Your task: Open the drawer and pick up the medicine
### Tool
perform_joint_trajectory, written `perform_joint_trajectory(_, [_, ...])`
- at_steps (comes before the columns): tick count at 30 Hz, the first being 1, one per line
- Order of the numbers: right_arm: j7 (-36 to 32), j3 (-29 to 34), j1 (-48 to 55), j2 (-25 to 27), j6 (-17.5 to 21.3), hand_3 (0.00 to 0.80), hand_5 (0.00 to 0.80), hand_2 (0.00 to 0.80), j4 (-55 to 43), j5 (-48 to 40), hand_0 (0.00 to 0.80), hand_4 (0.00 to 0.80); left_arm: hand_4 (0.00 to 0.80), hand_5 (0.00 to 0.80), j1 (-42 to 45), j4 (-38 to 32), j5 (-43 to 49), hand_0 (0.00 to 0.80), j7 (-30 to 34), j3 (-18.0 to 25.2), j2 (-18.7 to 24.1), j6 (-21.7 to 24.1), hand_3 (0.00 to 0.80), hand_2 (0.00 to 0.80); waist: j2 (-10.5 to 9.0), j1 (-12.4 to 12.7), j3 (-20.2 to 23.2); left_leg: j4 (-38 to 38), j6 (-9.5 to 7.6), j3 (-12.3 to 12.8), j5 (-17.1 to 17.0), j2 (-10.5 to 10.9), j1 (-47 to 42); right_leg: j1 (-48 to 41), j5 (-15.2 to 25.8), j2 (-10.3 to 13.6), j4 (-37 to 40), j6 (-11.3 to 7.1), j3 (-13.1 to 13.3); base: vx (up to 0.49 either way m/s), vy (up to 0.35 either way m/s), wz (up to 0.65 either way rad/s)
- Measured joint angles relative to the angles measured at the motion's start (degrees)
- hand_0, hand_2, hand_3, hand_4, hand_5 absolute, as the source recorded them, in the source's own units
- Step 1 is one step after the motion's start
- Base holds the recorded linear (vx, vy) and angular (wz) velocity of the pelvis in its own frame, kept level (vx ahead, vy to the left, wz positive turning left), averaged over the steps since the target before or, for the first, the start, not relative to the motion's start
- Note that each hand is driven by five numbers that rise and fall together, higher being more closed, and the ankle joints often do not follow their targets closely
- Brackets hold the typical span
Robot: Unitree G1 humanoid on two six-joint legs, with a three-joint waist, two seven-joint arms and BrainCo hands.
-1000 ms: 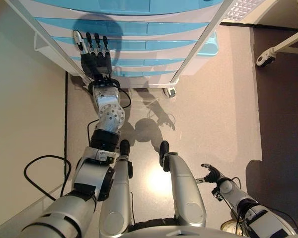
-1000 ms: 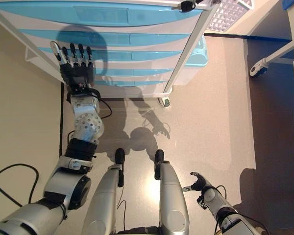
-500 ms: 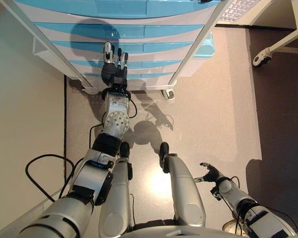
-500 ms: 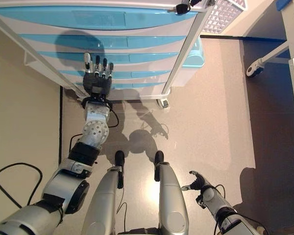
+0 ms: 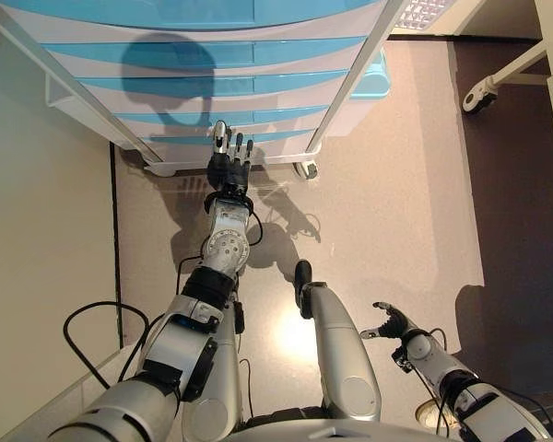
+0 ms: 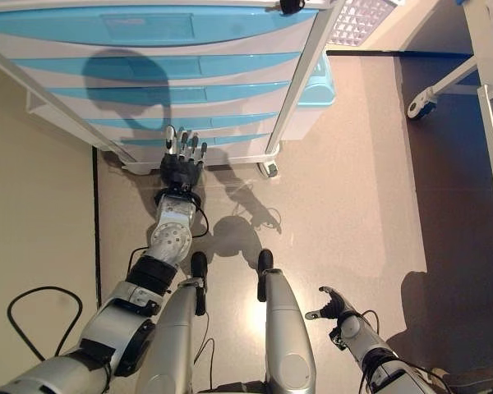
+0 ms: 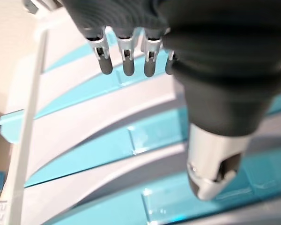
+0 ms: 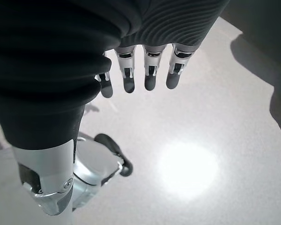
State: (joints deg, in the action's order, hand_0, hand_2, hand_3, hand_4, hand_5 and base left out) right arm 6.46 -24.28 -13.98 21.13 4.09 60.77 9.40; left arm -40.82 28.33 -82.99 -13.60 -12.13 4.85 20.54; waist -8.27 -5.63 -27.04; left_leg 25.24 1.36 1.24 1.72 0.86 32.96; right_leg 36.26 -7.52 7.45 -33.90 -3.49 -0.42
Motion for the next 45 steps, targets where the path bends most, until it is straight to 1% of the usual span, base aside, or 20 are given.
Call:
perform_joint_trajectory(6, [0.32, 0.03, 0.06, 0.0, 0.0, 0.0, 0.0, 0.0, -0.04, 0.0, 0.0, 0.0, 0.0, 0.0, 0.01, 0.45, -1.62, 0.0, 0.12, 0.42, -0.42, 0.06, 0.0, 0.0, 0.0, -0.01, 0.0, -0.14, 0.12, 0.09, 0.05, -0.36, -0.01, 0.05, -0.04, -0.25, 0.04, 0.11, -0.03, 0.0, 0.0, 0.0])
perform_joint_trajectory(11, [0.33, 0.08, 0.08, 0.0, 0.0, 0.0, 0.0, 0.0, -0.02, 0.01, 0.0, 0.0, 0.0, 0.0, 0.0, 0.87, -2.9, 0.0, 0.29, 3.16, -1.15, 0.19, 0.0, 0.0, -0.03, 0.01, -0.02, -0.19, 0.14, 0.11, 0.07, -0.36, -0.01, 0.07, -0.08, -0.26, 0.05, 0.18, -0.04, 0.0, 0.0, 0.0])
perform_joint_trajectory(18, [0.29, 0.12, 0.17, -0.01, 0.0, 0.0, 0.0, 0.0, 0.06, -0.01, 0.0, 0.0, 0.0, 0.0, -1.05, 0.88, -5.24, 0.0, 0.99, 6.32, -1.04, 1.26, 0.0, 0.0, -0.28, -0.13, -0.14, -0.22, 0.15, 0.09, 0.07, -0.41, -0.01, 0.1, -0.1, -0.28, 0.07, 0.19, -0.07, 0.0, 0.0, 0.0])
perform_joint_trajectory(21, [0.24, 0.1, 0.36, -0.01, 0.0, 0.0, 0.0, 0.0, 0.12, -0.01, 0.0, 0.0, 0.0, 0.0, -2.26, 0.84, -5.68, 0.0, 1.43, 6.69, -0.59, 1.33, 0.0, 0.0, -0.33, -0.17, -0.16, -0.23, 0.15, 0.09, 0.07, -0.43, 0.0, 0.1, -0.1, -0.29, 0.13, 0.19, -0.06, 0.01, 0.001, 0.0])
perform_joint_trajectory(28, [-0.81, 0.08, 0.37, 0.0, 0.01, 0.0, 0.0, 0.0, 0.33, -0.03, 0.0, 0.0, 0.0, 0.0, -7.81, -0.84, -6.17, 0.0, 2.26, 6.4, 2.45, 2.79, 0.0, 0.0, -0.45, -1.27, -0.19, -0.29, 0.3, 0.17, -0.04, -0.52, 0.61, 0.44, 0.11, -0.42, 0.95, 0.15, -0.18, 0.0, 0.0, 0.0])
perform_joint_trajectory(32, [-1.01, 0.02, 0.35, 0.0, 0.02, 0.0, 0.0, 0.0, 0.5, -0.03, 0.0, 0.0, 0.0, 0.0, -7.75, -0.92, -6.69, 0.0, 2.21, 5.7, 2.53, 3.42, 0.0, 0.0, -0.46, -1.27, -0.19, -0.3, 0.23, 0.17, -0.13, -0.49, 0.66, 0.42, 0.29, -0.41, 1.13, 0.35, -0.19, 0.0, 0.0, 0.0])
perform_joint_trajectory(41, [-2.42, -0.21, 0.3, 0.04, 0.06, 0.0, 0.0, 0.0, 0.83, -0.03, 0.0, 0.0, 0.0, 0.0, -9.73, -1.38, -9.0, 0.0, 2.31, 1.05, 5.41, 3.89, 0.0, 0.0, -0.44, -1.23, -0.19, -0.23, -0.26, 0.21, -0.05, -0.29, 0.51, 0.13, 0.69, -0.2, 1.23, -0.18, 0.04, 0.009, 0.015, 0.0])
perform_joint_trajectory(45, [-2.69, -0.95, 0.19, 0.2, 0.07, 0.0, 0.0, 0.0, 0.82, -0.02, 0.0, 0.0, 0.0, 0.0, -10.97, -2.2, -10.44, 0.0, 1.64, -0.13, 6.92, 3.96, 0.0, 0.0, -0.42, -1.26, -0.18, -0.25, -0.38, 0.34, -0.13, -0.27, 0.67, 0.21, 1.33, -0.18, 1.82, -0.3, 0.23, 0.001, 0.017, -0.04])
